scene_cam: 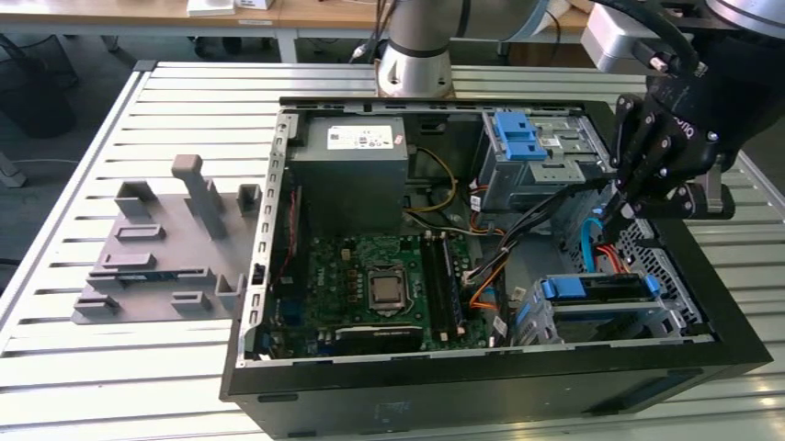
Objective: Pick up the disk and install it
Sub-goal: 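Insert the second disk wire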
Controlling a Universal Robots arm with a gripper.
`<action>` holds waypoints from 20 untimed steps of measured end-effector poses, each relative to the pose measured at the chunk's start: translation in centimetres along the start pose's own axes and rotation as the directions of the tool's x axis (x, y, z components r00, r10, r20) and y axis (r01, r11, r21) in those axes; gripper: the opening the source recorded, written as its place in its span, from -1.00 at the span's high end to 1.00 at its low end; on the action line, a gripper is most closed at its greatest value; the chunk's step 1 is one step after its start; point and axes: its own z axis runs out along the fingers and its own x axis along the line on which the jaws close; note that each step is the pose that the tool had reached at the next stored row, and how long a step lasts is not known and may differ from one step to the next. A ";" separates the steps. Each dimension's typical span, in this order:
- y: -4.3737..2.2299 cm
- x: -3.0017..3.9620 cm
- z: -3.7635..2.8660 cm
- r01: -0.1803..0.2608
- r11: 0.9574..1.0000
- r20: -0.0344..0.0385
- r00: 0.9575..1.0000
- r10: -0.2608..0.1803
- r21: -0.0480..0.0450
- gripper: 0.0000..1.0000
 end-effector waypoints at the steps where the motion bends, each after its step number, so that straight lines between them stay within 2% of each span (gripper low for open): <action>1: 0.00 0.00 0.00 0.000 1.000 0.000 1.000 0.000 0.000 0.77; 2: 0.00 0.00 0.00 0.000 1.000 0.000 1.000 0.000 0.000 0.66; 4: 0.00 -0.01 0.03 0.000 1.000 -0.001 1.000 0.000 0.000 0.66; 5: 0.00 -0.02 0.05 0.000 1.000 -0.001 1.000 0.000 0.000 0.53; 10: 0.01 -0.11 0.16 0.000 1.000 -0.004 1.000 0.000 0.000 0.51; 11: 0.01 -0.14 0.20 0.000 1.000 -0.004 1.000 0.000 0.000 0.38; 20: -0.15 -0.40 0.81 0.000 1.000 -0.004 1.000 0.000 0.000 0.38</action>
